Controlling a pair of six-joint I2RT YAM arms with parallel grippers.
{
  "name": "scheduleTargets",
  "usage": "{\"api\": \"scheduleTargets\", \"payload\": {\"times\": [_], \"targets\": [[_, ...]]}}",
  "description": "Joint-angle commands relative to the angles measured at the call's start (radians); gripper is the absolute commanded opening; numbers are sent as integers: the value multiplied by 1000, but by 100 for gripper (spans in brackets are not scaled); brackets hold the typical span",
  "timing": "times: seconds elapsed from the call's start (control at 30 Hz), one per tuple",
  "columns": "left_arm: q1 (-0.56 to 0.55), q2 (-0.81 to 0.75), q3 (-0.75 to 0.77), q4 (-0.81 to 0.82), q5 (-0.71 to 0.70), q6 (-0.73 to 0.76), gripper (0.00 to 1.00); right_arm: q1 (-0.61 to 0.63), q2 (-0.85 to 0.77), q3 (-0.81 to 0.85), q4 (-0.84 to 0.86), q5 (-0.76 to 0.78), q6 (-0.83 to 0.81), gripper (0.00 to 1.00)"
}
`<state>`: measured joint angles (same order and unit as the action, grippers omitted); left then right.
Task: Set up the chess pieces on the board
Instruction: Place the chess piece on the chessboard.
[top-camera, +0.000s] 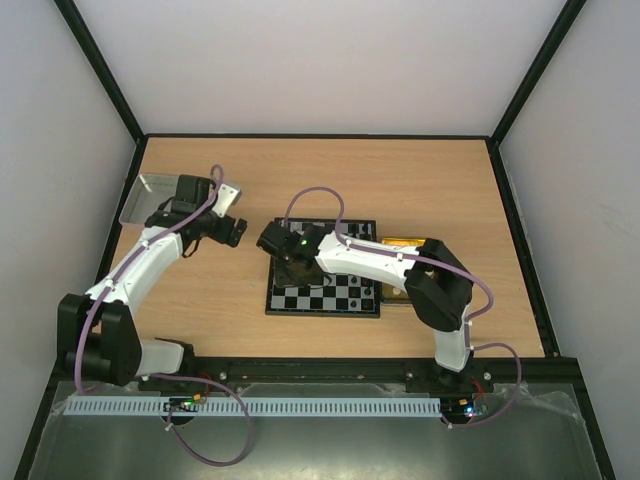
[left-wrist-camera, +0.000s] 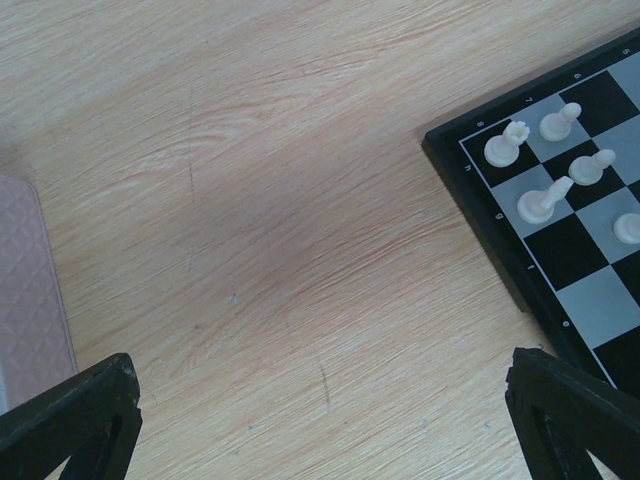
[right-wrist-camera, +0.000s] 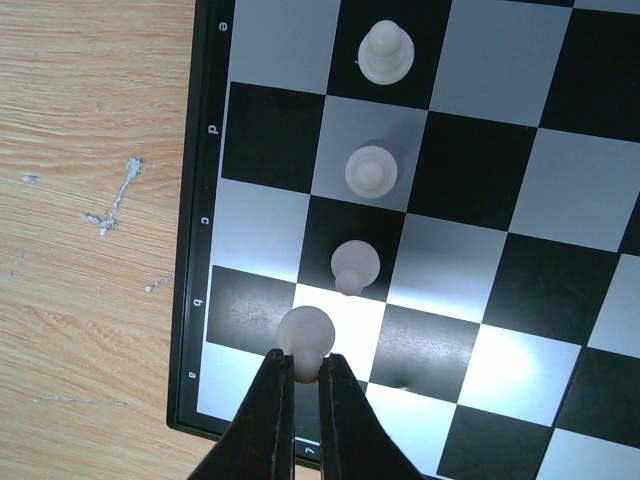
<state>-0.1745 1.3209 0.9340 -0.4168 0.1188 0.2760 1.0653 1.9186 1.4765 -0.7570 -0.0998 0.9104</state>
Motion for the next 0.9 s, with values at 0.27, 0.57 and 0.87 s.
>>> {"api": "scheduleTargets", "payload": {"times": [0.27,0.57,0.87], "targets": [[13,-14,-14,11,-18,-11,100,8,36,14,-56,-9,-23,2],[14,-14,-18,13,-24,-11,100,7,54,14,-62,-20,-22,2],[13,-12,-22,16,-30,-8,100,8,59,9,-61,-32,-16,2]]}}
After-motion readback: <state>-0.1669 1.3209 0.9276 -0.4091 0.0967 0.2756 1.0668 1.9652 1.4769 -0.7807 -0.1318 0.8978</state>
